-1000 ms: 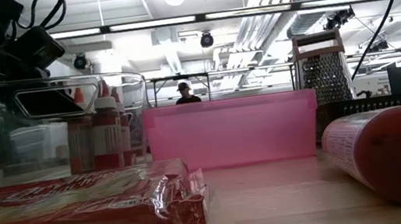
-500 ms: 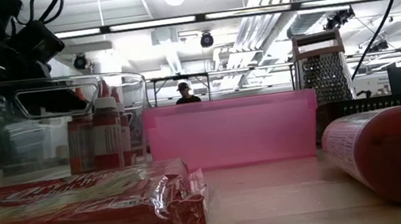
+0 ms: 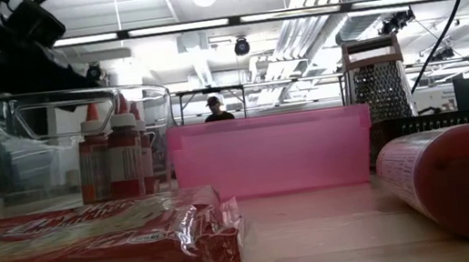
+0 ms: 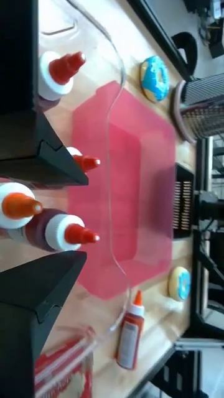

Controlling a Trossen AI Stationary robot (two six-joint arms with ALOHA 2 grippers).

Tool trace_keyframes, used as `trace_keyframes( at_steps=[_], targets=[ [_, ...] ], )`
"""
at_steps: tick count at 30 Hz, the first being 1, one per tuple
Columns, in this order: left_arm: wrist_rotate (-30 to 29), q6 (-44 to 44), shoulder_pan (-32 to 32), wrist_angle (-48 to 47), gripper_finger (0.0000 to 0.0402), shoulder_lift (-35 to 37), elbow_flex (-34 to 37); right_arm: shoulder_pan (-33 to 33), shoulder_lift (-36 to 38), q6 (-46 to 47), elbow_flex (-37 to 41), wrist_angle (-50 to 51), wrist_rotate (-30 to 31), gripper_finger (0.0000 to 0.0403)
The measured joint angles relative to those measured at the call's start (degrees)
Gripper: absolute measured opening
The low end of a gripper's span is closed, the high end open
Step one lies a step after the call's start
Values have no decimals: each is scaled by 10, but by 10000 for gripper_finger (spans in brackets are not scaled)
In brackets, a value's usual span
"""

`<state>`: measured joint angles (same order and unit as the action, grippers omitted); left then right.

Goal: Pick & Place Food Item
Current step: Put the orange food coloring bottle into the transparent bin

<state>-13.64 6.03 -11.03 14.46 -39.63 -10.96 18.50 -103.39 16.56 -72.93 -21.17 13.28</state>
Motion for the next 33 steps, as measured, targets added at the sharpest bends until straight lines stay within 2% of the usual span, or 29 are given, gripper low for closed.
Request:
trace_keyframes(
  at_steps=[4,10,14,23,27,33],
  targets=[
    [15,23,0,-44,175,48,0,0,0,1,0,18,0,211],
    [101,68,0,-61,175,105,0,-1,13,-1,1,60,-4,211],
    [137,81,-3,-60,175,119,0,1,35,10,0,89,-17,211],
    [140,90,-54,-39,175,118,0,35,53,60,-14,121,-45,211],
    [138,95,-80,-34,175,118,-1,68,51,62,-70,191,-14,211],
    [102,107,-114,-31,175,118,-1,130,52,112,-159,325,119,211]
  ],
)
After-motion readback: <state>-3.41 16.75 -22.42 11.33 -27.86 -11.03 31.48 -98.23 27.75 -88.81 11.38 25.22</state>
